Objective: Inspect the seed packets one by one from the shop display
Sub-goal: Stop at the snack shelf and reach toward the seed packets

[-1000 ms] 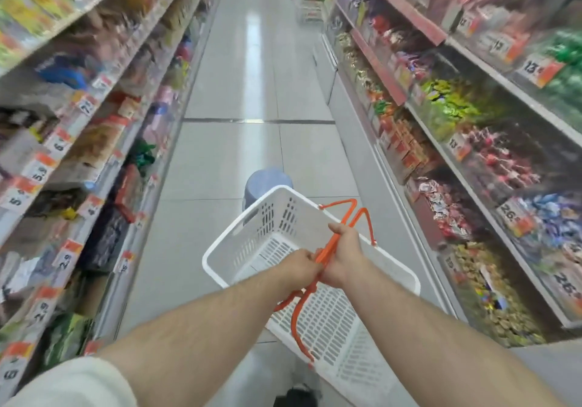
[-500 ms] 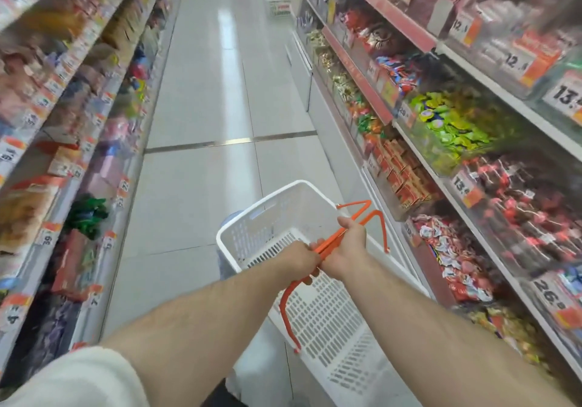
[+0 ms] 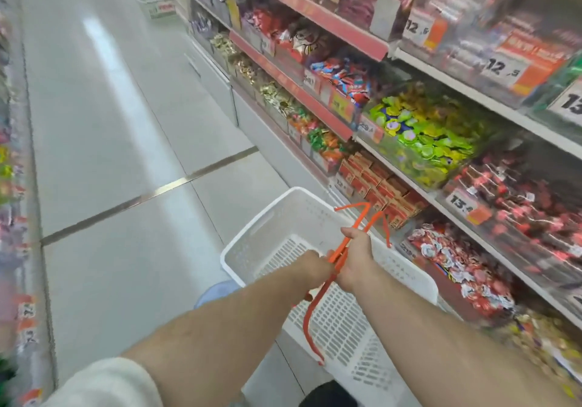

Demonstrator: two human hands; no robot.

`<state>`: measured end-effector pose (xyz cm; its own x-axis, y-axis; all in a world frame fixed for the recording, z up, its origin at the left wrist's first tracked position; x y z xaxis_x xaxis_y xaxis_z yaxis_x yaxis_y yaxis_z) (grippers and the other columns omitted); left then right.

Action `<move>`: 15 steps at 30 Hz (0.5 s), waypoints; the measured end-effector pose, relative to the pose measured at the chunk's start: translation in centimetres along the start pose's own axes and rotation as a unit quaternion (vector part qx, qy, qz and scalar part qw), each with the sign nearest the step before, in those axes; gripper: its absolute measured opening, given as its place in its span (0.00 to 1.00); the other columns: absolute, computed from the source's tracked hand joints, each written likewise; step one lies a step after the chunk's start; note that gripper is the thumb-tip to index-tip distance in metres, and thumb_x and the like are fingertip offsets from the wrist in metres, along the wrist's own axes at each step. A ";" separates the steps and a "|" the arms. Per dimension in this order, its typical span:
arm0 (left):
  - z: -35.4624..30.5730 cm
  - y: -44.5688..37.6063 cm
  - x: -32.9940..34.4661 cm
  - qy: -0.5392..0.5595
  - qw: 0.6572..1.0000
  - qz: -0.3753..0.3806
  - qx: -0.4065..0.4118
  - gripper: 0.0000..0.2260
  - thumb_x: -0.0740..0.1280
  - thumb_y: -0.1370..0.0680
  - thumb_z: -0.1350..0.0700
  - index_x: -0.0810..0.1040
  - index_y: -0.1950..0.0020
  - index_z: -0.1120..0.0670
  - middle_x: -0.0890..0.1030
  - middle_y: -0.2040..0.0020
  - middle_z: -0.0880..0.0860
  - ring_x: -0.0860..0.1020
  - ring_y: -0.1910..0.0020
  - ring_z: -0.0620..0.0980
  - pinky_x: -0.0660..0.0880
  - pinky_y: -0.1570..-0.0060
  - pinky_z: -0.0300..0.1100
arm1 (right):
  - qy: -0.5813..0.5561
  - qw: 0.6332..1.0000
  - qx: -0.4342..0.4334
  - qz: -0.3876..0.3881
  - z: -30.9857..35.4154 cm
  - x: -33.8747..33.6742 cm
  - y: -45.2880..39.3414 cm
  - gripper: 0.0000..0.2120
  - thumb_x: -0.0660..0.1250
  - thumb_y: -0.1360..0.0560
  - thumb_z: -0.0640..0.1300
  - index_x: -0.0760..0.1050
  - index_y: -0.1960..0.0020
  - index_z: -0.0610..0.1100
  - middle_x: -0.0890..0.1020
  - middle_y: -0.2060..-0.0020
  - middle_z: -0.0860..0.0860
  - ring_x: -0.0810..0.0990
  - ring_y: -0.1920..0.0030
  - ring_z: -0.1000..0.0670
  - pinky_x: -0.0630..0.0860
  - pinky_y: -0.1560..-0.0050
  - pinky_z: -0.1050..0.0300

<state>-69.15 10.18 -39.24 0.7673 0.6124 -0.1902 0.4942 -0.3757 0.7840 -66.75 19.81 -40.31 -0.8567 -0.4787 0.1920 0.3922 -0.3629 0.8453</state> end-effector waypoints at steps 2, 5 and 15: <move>-1.6 -2.3 -1.2 -0.015 1.000 0.003 0.004 0.35 0.66 0.29 0.52 0.60 0.22 0.51 0.80 0.40 0.56 0.79 0.48 0.52 0.76 0.58 0.45 | 0.000 1.000 0.012 -0.017 0.3 1.1 -2.0 0.16 0.67 0.29 0.52 0.70 0.52 0.40 0.71 0.62 0.44 0.72 0.64 0.45 0.72 0.59 0.53; -4.3 -6.1 -2.7 -0.050 0.998 0.029 0.012 0.31 0.61 0.25 0.58 0.61 0.22 0.47 0.82 0.45 0.52 0.80 0.47 0.50 0.74 0.58 0.45 | -0.012 0.999 0.033 -0.016 1.0 3.2 -5.6 0.14 0.67 0.29 0.51 0.72 0.56 0.40 0.74 0.64 0.44 0.75 0.64 0.44 0.71 0.61 0.54; -10.9 -15.1 -6.4 -0.128 0.984 0.107 -0.061 0.19 0.53 0.26 0.66 0.74 0.46 0.47 0.76 0.68 0.50 0.76 0.62 0.48 0.74 0.52 0.52 | -0.058 0.995 0.081 -0.010 4.7 8.8 -14.0 0.13 0.66 0.27 0.49 0.79 0.63 0.40 0.79 0.69 0.44 0.78 0.66 0.43 0.75 0.63 0.54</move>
<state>-85.96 19.53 -43.44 0.9339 0.3272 -0.1443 0.2700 -0.3806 0.8844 -81.31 24.46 -48.12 -0.9004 -0.3738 0.2225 0.3237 -0.2340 0.9168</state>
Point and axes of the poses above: each hand's wrist, its own y-axis away from the middle knuckle, its own x-axis out of the palm, z = x × y, the point moved 7 cm from there along -y, towards the middle knuckle
